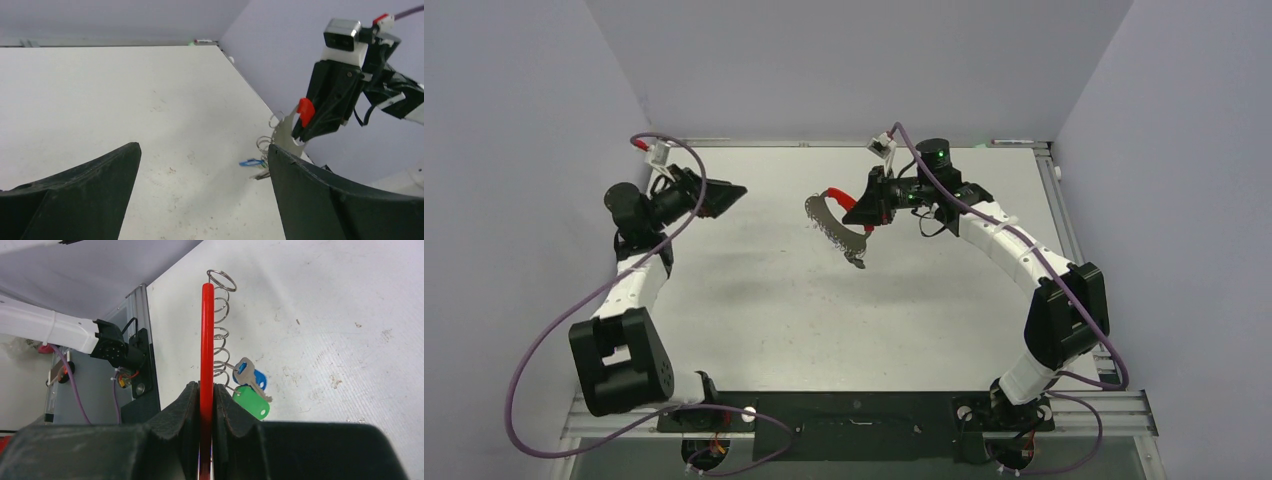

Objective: Remove the keys from the keyring

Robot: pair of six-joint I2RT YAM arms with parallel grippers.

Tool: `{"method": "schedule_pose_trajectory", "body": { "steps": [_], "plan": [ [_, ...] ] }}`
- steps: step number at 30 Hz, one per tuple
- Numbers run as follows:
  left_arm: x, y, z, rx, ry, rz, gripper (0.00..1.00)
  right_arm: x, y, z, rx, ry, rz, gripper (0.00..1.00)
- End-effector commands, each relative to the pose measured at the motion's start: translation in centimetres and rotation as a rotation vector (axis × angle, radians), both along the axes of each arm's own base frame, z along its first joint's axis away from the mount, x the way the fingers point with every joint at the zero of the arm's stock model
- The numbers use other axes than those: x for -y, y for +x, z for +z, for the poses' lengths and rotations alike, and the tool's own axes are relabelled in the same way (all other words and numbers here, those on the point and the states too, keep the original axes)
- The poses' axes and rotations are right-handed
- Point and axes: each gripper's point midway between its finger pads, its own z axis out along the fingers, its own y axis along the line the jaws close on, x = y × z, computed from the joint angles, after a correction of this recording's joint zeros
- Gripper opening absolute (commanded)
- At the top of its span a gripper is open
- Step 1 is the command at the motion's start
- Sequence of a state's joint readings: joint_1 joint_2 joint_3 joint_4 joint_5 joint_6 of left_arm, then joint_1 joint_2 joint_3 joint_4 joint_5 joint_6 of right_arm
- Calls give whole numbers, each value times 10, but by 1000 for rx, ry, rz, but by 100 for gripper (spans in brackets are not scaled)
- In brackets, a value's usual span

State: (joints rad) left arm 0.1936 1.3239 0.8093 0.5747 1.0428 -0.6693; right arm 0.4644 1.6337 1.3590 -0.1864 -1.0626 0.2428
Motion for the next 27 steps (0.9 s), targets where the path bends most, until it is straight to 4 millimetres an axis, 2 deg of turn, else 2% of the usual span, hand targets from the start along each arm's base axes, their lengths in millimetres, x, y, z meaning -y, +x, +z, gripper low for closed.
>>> {"method": "schedule_pose_trajectory", "body": {
  "steps": [1, 4, 7, 10, 12, 14, 15, 20, 23, 27],
  "plan": [
    [-19, 14, 53, 76, -122, -72, 96, -5, 13, 46, 72, 88, -25, 5],
    [-24, 17, 47, 108, -110, -38, 96, -6, 14, 52, 64, 103, -28, 5],
    [-14, 19, 33, 125, 6, 17, 96, -7, 14, 57, 59, 113, -29, 5],
    [17, 7, 8, 160, 209, -38, 96, -8, 13, 62, 52, 123, -25, 5],
    [38, -9, 2, 254, 278, -89, 96, -9, 13, 66, 48, 130, -18, 5],
    [52, -23, -1, 335, 301, -130, 96, -9, 12, 68, 49, 134, -16, 5],
    [64, -31, -3, 360, 291, -177, 96, -9, 12, 68, 48, 135, -15, 5],
    [91, -53, -15, 485, 278, -298, 100, -11, 7, 67, 39, 142, 6, 5],
    [105, -64, -23, 560, 286, -342, 85, -14, 3, 67, 38, 146, 21, 5],
    [118, -67, -33, 595, 277, -377, 74, -16, -1, 68, 42, 149, 32, 5]
  ]
}}
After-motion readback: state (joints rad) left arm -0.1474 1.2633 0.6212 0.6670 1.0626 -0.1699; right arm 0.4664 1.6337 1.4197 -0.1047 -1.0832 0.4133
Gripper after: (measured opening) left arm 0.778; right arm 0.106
